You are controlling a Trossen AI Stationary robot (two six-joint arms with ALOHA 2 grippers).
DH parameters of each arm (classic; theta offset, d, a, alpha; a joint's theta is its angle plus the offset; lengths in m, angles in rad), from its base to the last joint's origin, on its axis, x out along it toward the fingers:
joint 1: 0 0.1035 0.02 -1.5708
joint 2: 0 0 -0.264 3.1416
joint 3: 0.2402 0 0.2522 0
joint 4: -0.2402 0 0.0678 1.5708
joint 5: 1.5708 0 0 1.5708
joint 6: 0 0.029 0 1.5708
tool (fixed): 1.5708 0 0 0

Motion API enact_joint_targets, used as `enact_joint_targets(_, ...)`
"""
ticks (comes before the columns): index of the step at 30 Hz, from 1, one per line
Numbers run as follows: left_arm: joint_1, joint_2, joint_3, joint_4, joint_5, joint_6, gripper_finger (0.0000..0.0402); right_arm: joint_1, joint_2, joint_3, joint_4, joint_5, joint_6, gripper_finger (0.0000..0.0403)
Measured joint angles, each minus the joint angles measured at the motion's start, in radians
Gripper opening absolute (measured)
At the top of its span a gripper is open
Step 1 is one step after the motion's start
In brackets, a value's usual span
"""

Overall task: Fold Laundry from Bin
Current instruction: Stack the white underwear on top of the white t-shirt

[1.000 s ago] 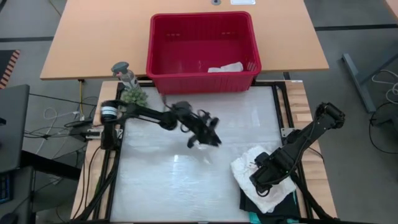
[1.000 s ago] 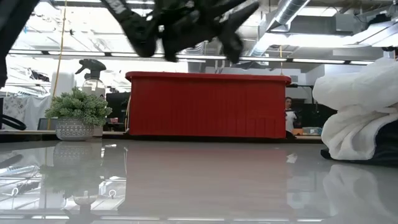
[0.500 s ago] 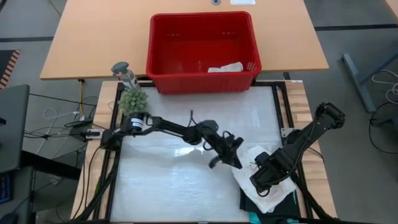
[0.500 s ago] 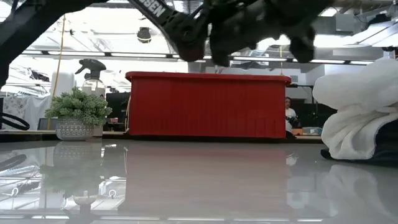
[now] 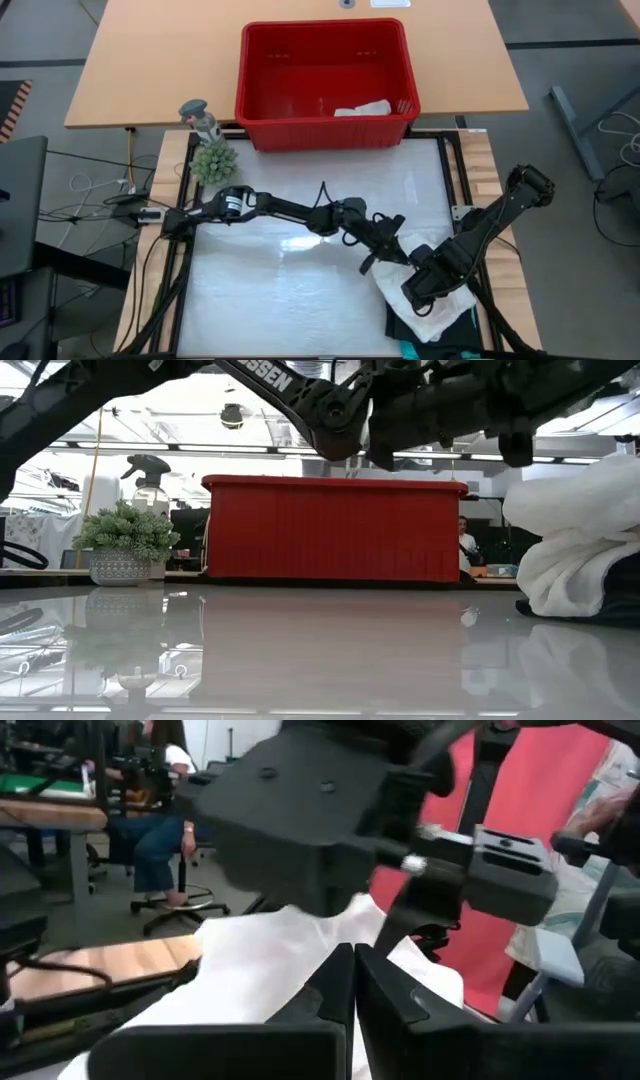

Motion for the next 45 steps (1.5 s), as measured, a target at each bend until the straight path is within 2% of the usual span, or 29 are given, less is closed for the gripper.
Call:
enact_joint_targets(12, -0.031, 0.016, 0.007, 0.043, -0.092, 0.077, 0.0000, -0.002, 0.000, 0.000, -0.003, 0.032, -0.008, 0.0297)
enact_joint_targets(15, -0.046, 0.081, 0.075, 0.052, -0.052, 0.039, 0.0000, -0.002, 0.000, 0.000, 0.001, 0.032, -0.008, 0.0297)
enact_joint_targets(19, -0.064, 0.154, 0.174, 0.028, -0.053, -0.003, 0.0000, -0.002, 0.000, 0.000, 0.002, 0.032, -0.008, 0.0297)
enact_joint_targets(21, -0.072, 0.164, 0.212, 0.029, -0.086, 0.015, 0.0000, -0.002, 0.000, 0.000, 0.002, 0.032, -0.008, 0.0297)
enact_joint_targets(25, -0.085, 0.202, 0.277, -0.041, -0.158, 0.042, 0.0000, -0.002, 0.000, 0.000, 0.002, 0.050, -0.008, 0.0297)
enact_joint_targets(28, -0.093, 0.240, 0.313, -0.121, -0.169, 0.076, 0.0000, -0.002, 0.000, 0.000, 0.001, 0.062, -0.008, 0.0297)
enact_joint_targets(36, -0.110, 0.245, 0.326, -0.189, -0.255, 0.153, 0.0000, -0.002, 0.000, 0.000, -0.005, 0.076, -0.008, 0.0297)
enact_joint_targets(42, -0.111, 0.245, 0.326, -0.227, -0.255, 0.153, 0.0000, -0.012, 0.000, 0.000, -0.104, -0.051, 0.007, 0.0297)
enact_joint_targets(45, -0.111, 0.245, 0.326, -0.233, -0.254, 0.151, 0.0000, -0.014, 0.000, 0.000, -0.145, -0.078, 0.008, 0.0297)
